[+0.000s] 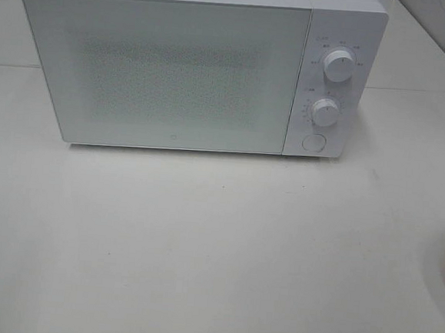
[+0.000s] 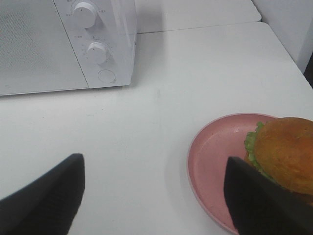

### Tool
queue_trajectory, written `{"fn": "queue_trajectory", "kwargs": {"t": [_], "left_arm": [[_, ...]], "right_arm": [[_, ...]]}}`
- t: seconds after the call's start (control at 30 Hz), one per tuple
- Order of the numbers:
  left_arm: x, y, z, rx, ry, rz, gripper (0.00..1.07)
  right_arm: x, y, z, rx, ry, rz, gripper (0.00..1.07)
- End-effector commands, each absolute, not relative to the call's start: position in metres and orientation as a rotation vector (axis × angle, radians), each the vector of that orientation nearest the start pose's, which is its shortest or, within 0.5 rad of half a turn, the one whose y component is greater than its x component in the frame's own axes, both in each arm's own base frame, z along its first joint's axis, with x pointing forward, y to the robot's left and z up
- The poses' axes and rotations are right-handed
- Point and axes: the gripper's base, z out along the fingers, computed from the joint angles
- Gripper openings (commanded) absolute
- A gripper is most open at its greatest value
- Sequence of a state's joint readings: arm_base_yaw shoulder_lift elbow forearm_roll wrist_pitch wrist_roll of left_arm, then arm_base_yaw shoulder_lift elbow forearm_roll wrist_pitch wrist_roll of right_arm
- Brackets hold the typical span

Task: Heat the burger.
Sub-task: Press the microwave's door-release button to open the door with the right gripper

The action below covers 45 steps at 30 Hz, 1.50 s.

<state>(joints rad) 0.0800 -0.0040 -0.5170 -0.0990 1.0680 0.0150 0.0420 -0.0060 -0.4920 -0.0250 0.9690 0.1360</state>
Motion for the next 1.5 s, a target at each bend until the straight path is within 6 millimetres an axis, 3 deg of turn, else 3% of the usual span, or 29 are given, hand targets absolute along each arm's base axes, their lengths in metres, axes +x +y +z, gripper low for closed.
{"fn": "queue_trajectory", "kwargs": {"t": [0.03, 1.5], "left_arm": [[-0.0114, -0.0090, 0.2813, -0.063, 2.003, -0.059, 1.00], [-0.0114, -0.0090, 0.2813, -0.063, 2.003, -0.059, 1.00]], "right_arm": [[-0.0047, -0.0018, 0.2831, 0.089, 1.920, 0.088, 0.76], [-0.0050, -0.0018, 0.2842, 0.089, 1.914, 0.088, 0.76]]}}
